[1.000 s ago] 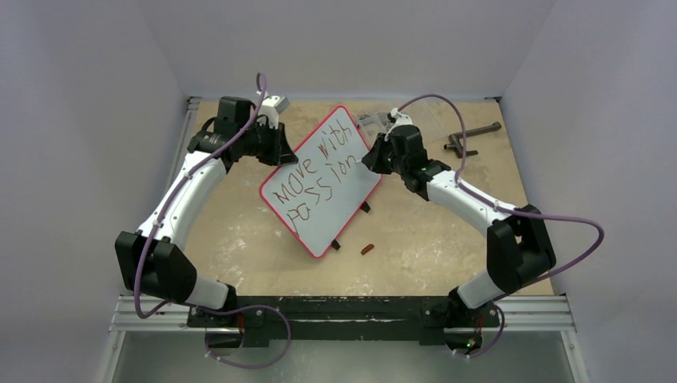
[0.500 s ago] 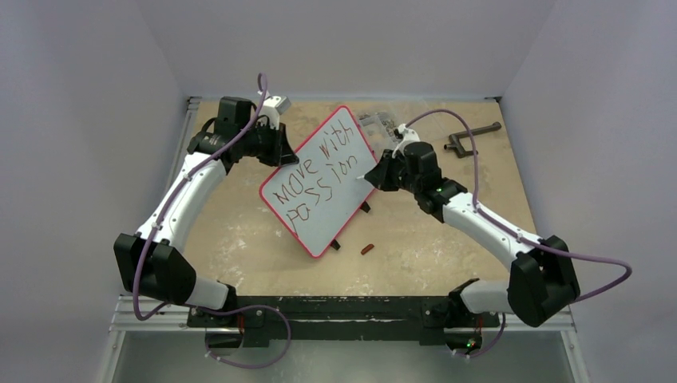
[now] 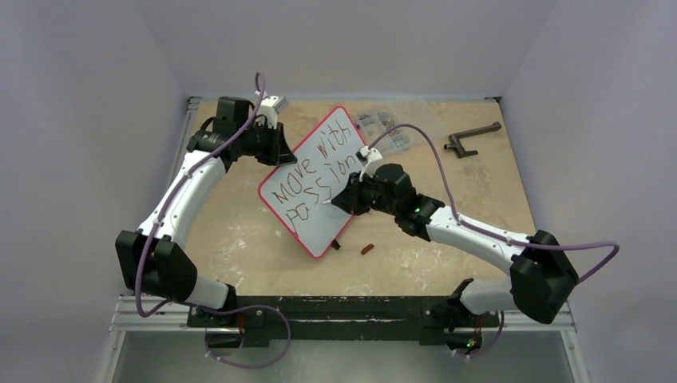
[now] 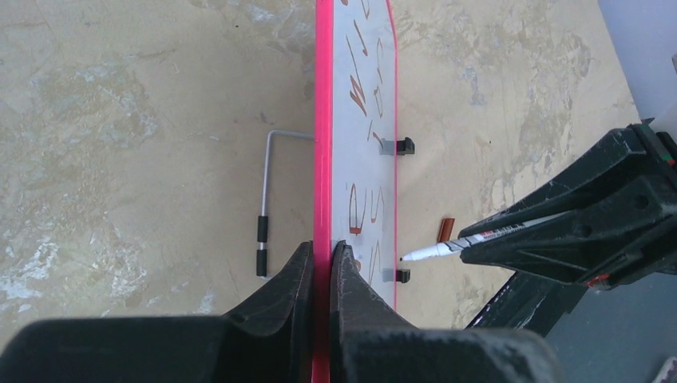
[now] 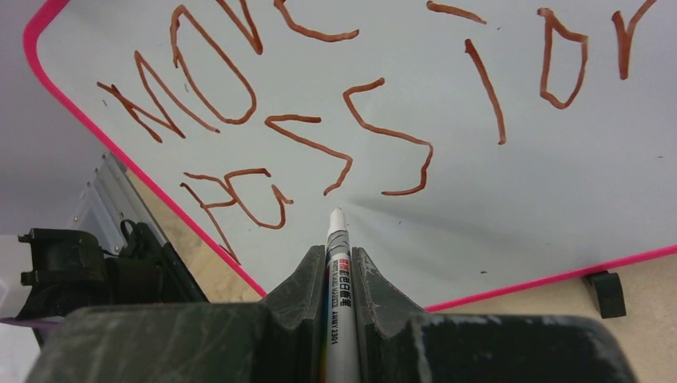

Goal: Write a sentence on the whiteboard

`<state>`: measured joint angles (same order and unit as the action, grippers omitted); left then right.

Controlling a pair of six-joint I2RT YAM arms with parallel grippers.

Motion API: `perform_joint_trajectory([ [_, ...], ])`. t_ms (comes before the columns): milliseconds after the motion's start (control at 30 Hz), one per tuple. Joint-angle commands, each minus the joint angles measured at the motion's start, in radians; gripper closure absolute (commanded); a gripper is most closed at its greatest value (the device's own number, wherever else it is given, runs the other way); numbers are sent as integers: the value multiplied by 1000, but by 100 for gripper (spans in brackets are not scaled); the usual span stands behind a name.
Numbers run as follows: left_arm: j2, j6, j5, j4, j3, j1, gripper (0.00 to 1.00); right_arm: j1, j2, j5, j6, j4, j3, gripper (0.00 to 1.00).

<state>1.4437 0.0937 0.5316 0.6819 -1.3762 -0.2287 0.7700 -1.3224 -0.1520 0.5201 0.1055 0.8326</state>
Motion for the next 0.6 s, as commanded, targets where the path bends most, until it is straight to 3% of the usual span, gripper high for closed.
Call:
perform_joint_trajectory([
  [0, 23, -67, -97, 2, -22, 36, 100, 33, -17, -9, -20, 120, -28, 100],
  [567, 52, -78, -93, -6, -14, 72, 100, 72, -50, 15, -47, 161, -102, 100],
])
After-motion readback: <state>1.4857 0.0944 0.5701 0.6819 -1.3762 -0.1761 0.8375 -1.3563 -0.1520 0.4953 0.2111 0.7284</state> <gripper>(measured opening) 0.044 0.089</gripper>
